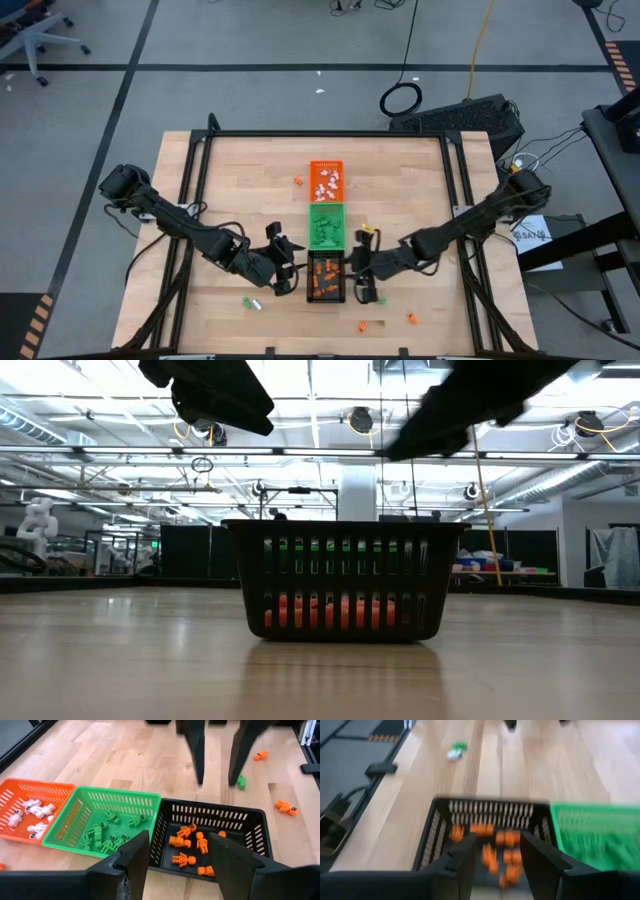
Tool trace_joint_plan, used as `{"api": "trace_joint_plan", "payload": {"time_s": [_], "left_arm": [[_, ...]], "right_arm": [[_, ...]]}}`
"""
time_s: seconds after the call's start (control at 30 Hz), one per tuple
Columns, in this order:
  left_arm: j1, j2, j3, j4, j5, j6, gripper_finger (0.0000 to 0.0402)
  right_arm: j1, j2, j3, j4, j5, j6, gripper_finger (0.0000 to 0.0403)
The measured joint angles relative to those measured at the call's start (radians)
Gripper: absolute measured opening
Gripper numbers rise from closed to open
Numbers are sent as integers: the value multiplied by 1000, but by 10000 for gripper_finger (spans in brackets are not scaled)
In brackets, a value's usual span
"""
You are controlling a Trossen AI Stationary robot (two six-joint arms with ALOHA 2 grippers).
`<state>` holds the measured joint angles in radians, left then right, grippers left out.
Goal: Sort Halloween decoration
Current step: Put the orange skeleton toy into the black bin
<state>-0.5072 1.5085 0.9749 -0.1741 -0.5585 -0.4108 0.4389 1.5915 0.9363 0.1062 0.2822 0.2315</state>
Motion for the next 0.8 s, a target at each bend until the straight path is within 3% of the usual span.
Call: {"api": "trace_joint_plan", "payload": {"time_s": [0.3,0.5,0.8], "left_arm": [[-32,0,0,-11,0,-2,198],[-70,0,0,-33,1,-30,198],[-98,0,0,-45,-1,-56,198]], "right_arm": [[158,-194,0,-378,44,321,134],[259,-205,0,-486,56,455,134],[384,-186,0,-713,51,843,134]]}}
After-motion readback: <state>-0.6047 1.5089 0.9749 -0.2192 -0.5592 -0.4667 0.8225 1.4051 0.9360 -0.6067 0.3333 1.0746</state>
